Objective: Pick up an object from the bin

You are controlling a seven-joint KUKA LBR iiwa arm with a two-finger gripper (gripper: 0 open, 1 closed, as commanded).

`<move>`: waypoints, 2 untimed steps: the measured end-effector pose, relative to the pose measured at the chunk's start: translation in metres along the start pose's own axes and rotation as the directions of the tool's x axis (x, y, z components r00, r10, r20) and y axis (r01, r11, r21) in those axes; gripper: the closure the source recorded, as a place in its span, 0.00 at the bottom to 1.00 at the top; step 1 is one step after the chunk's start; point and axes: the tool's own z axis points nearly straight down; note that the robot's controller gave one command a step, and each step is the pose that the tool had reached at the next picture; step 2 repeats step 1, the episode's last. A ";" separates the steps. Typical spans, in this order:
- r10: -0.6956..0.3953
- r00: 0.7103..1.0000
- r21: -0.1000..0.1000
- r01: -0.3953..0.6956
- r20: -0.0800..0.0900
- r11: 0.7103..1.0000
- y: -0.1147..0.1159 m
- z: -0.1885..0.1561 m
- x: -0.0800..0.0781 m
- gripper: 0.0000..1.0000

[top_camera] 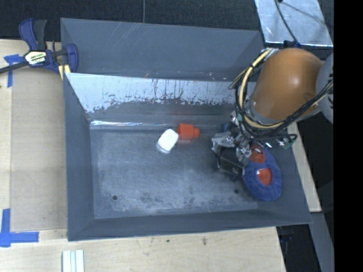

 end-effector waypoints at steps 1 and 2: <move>0.003 1.000 0.000 -0.003 0.001 1.000 0.001 -0.003 0.001 1.00; 0.003 1.000 0.000 -0.003 0.001 1.000 0.001 -0.003 0.001 1.00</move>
Offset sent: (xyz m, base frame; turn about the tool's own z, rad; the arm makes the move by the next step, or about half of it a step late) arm -0.0001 0.0000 0.0060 0.0000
